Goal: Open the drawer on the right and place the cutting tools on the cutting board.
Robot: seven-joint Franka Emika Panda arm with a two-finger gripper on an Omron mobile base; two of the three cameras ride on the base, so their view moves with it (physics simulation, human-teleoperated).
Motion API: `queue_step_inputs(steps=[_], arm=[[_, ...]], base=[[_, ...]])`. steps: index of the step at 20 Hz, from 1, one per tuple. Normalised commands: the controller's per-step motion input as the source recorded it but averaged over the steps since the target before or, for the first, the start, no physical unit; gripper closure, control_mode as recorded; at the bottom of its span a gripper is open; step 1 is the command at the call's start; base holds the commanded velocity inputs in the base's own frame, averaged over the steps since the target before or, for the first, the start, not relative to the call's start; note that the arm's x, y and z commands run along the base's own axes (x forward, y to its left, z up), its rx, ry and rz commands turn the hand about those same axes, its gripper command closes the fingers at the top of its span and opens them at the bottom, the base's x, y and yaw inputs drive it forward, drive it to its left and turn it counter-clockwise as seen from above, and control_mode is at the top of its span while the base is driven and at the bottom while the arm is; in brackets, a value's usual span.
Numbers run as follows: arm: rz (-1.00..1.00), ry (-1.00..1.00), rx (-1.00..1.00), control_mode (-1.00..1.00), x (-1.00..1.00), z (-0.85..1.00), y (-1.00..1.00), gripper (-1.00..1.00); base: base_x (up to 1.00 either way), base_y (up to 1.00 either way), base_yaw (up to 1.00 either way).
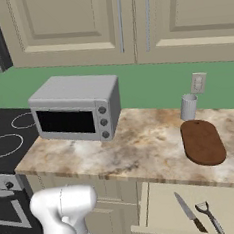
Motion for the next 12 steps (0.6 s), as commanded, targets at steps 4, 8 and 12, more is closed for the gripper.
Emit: queue_step_inputs(steps=[4,8,12], arm=[[0.0,-0.11,0.0,-1.0,-0.69,0.93,-0.18,-1.0],[0.0,-0.1,0.0,-1.0,-0.66,0.89,-0.1,-1.0],[0.0,-0.1,0.0,-1.0,-0.46,0.87,0.0,-1.0]], base=[[0.0,0.0,0.0],[0.0,0.0,0.0],[0.0,0.0,0.0]])
